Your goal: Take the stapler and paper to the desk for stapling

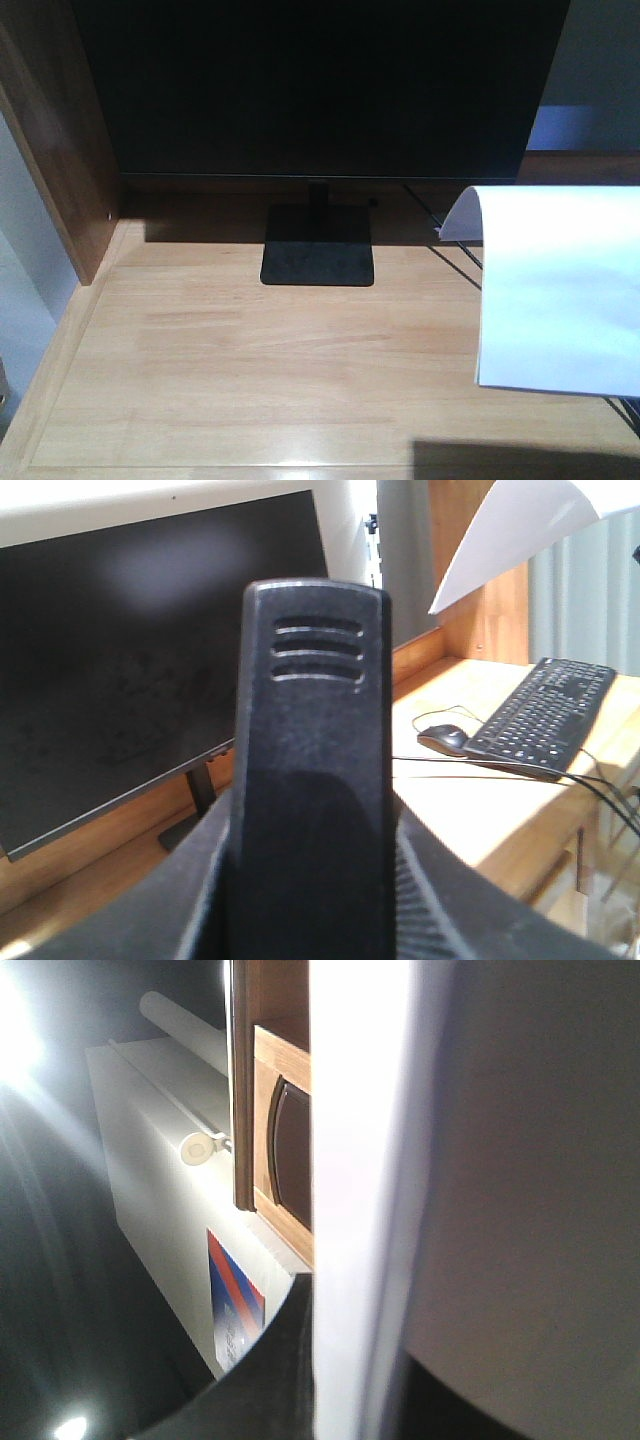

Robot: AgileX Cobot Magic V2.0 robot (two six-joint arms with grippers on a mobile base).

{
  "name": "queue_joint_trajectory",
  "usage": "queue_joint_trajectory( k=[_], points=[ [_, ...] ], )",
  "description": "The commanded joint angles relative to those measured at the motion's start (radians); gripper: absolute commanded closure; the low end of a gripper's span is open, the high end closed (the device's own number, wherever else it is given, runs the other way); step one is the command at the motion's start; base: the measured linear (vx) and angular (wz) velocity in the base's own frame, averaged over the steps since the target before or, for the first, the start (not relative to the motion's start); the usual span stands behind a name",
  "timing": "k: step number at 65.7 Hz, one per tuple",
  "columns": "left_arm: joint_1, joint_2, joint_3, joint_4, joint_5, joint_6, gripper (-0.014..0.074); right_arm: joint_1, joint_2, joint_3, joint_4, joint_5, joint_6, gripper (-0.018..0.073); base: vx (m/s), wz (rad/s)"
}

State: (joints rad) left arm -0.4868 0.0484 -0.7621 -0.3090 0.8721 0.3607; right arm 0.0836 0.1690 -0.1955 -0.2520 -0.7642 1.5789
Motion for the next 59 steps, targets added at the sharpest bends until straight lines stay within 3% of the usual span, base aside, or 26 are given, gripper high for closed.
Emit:
queue_joint_trajectory(
  k=[1, 59],
  points=[
    [0.000, 0.023, -0.023, -0.024, -0.115, 0.000, 0.0603, -0.005, 0.013, -0.028, 0.007, -0.042, -0.007, 0.0562, 0.07, 0.02],
    [0.000, 0.023, -0.023, -0.024, -0.115, 0.000, 0.0603, -0.005, 0.013, -0.028, 0.007, -0.042, -0.007, 0.0562, 0.03, 0.00]
  ],
)
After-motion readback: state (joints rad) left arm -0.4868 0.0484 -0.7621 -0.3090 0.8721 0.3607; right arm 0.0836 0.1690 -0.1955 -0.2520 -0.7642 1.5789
